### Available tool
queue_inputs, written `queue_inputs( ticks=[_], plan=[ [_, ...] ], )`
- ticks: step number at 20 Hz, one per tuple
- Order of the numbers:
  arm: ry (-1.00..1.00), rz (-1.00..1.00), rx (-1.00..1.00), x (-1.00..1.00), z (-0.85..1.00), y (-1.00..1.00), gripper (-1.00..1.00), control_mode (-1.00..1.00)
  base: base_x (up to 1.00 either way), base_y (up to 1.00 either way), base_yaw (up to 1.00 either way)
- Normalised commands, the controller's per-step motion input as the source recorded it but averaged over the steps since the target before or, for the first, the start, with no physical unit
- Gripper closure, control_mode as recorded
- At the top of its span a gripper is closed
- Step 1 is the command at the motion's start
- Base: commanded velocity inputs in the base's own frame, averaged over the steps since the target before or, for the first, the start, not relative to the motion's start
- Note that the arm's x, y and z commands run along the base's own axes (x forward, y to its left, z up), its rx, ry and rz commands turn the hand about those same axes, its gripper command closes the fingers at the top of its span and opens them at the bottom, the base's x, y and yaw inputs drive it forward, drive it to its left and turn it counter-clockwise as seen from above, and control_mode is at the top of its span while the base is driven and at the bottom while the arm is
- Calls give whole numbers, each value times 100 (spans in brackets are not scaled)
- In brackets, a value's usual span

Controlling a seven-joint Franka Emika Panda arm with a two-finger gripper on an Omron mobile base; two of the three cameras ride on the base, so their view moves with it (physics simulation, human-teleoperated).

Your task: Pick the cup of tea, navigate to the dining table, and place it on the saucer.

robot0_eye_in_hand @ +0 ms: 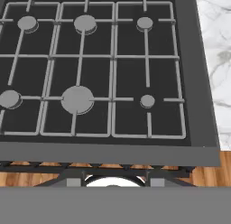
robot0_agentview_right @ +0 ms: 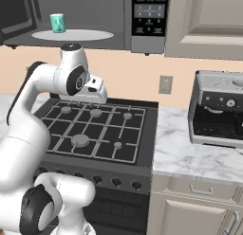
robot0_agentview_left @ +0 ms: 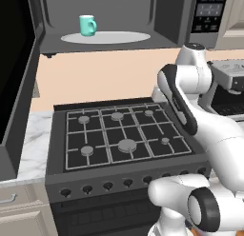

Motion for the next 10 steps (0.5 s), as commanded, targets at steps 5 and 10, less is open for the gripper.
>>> queue_inputs(
  ticks=[5,10],
  plan=[
    [-1,9,-1,-34,0,19,-100,-100,0,0,0],
    [-23,4,0,-46,27,63,-100,-100,0,0,0]
  ],
)
